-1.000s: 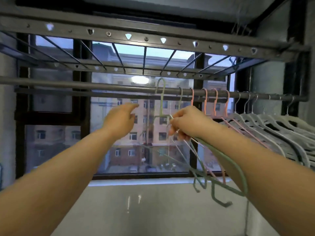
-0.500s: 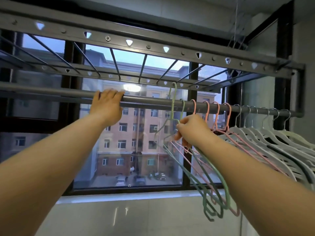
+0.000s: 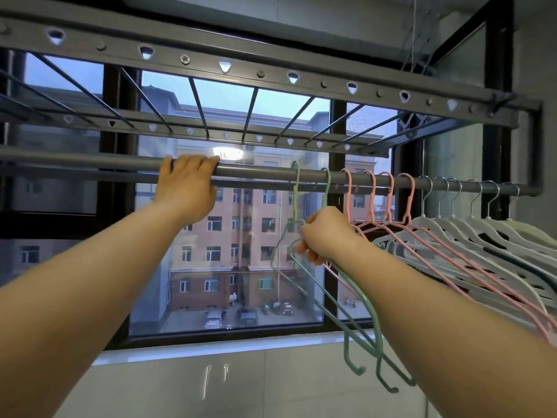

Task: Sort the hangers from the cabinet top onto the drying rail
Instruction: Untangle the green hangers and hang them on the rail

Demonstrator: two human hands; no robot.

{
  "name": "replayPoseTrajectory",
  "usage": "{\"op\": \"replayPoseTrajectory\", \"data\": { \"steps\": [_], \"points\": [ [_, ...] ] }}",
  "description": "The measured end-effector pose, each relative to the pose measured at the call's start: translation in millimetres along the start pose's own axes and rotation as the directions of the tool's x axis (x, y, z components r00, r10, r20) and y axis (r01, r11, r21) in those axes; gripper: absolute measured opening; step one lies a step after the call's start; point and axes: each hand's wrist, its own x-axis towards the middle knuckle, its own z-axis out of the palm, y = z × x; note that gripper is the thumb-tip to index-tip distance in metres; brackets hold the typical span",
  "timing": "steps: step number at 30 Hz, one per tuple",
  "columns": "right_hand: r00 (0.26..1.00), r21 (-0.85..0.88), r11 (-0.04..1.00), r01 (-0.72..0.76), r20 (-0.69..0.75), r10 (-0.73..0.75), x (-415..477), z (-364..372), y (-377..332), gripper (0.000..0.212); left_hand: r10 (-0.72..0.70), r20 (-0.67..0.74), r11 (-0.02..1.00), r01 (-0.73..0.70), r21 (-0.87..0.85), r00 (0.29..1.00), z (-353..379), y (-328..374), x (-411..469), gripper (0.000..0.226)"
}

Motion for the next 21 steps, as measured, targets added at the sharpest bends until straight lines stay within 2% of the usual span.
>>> {"op": "replayPoseTrajectory", "data": {
  "steps": [3,7,10,16,21],
  "points": [
    [1.000,0.006,1.000,-0.006,-0.014,0.006,-2.1,2.4,4.6,0.030,0.001,0.000,1.000,-0.001,-0.009,1.000,0.8,0.7,-0.1,0.054],
    [0.999,-0.009,1.000,-0.010,-0.040,0.010,-3.1,0.5,6.4,0.015,0.003,-0.001,1.000,-0.003,-0.020,1.000,2.8,0.7,0.9,0.054],
    [0.999,-0.013,1.000,-0.014,-0.042,0.013,-1.2,-2.9,8.2,0.022,0.003,-0.005,1.000,-0.003,-0.017,1.000,4.5,-0.3,1.9,0.054],
    [1.000,-0.027,0.999,-0.023,-0.020,0.022,-1.2,-3.4,9.3,0.022,-0.009,-0.005,1.000,0.009,-0.011,1.000,7.1,-0.5,1.4,0.056],
    [1.000,-0.112,0.994,-0.001,-0.018,-0.001,-1.8,-2.5,10.9,0.021,-0.032,-0.024,0.998,0.031,-0.047,0.999,9.9,7.3,-7.1,0.058]
  ]
}}
